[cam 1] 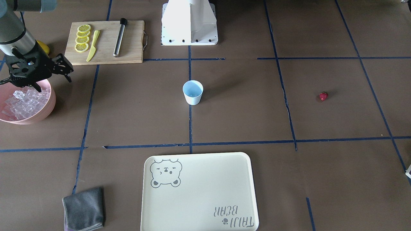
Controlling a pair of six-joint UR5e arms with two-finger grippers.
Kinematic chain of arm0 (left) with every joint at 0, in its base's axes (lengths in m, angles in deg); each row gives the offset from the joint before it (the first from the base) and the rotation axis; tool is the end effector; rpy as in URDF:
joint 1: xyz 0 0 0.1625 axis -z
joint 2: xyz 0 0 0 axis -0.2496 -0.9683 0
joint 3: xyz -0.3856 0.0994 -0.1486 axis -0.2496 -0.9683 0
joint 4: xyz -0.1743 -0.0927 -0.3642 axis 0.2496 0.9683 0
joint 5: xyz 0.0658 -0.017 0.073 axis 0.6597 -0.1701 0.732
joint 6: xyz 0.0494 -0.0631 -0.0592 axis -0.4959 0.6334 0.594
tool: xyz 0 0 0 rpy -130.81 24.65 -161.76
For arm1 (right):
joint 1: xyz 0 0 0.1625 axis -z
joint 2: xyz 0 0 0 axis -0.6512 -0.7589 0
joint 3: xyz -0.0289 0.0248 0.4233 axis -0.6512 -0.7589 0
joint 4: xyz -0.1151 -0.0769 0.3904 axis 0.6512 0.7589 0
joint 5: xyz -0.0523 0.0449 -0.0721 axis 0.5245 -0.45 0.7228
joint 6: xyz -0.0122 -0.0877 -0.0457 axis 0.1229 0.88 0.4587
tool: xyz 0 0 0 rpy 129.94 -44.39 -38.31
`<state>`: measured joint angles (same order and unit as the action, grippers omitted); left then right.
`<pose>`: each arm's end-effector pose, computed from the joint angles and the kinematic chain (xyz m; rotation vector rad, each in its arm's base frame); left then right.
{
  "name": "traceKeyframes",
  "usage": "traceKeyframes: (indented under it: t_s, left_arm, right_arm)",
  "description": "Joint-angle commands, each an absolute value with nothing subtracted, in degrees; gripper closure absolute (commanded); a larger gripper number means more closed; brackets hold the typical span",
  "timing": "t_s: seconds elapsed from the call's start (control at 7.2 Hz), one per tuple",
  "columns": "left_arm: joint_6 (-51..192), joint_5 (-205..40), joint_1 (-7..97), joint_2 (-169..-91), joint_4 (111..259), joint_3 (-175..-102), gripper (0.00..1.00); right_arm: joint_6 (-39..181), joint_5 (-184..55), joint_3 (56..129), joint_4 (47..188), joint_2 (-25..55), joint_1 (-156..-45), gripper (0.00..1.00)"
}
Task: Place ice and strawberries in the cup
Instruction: 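Return the right gripper to the pink bowl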
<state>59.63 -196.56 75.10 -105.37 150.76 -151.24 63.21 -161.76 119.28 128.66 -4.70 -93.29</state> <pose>-0.0583 -0.4509 0.5973 -0.0250 0.8005 -0.0550 -0.2208 -0.4266 0.4110 0.2099 -0.7249 -0.3648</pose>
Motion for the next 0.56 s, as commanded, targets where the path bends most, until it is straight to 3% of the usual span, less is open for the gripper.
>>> traceKeyframes:
  t_s: [0.0,0.42]
  left_arm:
    - [59.60,-196.48,75.11,-105.37,150.76,-151.28,0.00]
    - [59.69,-196.56,75.11,-105.37,150.76,-151.37,0.00]
  right_arm:
    - [64.73,-161.91,117.31,120.40,-11.81,-95.20,0.01]
    - [67.90,-162.43,113.78,120.38,-12.96,-97.84,0.01]
